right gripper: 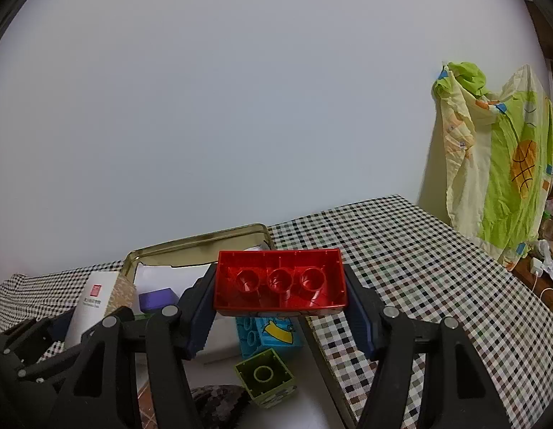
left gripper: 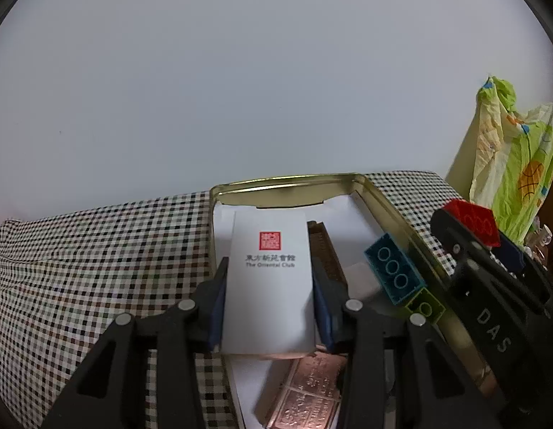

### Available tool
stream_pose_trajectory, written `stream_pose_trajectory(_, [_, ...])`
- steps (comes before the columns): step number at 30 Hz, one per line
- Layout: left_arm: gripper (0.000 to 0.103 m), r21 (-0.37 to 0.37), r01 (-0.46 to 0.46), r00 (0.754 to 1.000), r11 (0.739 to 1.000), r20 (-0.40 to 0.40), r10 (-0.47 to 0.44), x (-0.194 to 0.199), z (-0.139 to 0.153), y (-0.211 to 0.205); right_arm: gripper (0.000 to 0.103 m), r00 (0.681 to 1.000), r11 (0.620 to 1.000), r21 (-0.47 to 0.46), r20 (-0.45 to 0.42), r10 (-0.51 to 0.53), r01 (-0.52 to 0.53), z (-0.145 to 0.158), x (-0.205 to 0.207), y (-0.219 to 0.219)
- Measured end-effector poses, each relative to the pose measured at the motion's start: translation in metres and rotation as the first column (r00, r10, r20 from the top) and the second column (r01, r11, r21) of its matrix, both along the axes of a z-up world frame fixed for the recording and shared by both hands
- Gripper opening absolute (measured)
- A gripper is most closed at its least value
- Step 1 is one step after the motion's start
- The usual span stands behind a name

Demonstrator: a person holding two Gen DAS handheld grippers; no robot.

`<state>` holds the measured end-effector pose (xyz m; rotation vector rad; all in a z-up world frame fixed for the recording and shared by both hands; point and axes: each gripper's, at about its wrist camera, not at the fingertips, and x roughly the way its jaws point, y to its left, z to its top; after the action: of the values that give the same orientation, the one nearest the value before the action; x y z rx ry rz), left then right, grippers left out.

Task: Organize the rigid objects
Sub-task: 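Carry the white box and red brick over the gold tin with both grippers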

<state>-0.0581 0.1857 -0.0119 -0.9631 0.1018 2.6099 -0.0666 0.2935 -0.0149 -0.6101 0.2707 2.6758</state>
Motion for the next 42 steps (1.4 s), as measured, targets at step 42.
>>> stream_pose_trajectory(42, [0.041, -0.083, 0.012, 0.984, 0.996, 0.179, 0.003, -0.072, -0.015, 0.012, 0.066, 0.966, 0.985, -0.171, 0.246, 0.078, -0.036, -0.001, -0.096, 0.025])
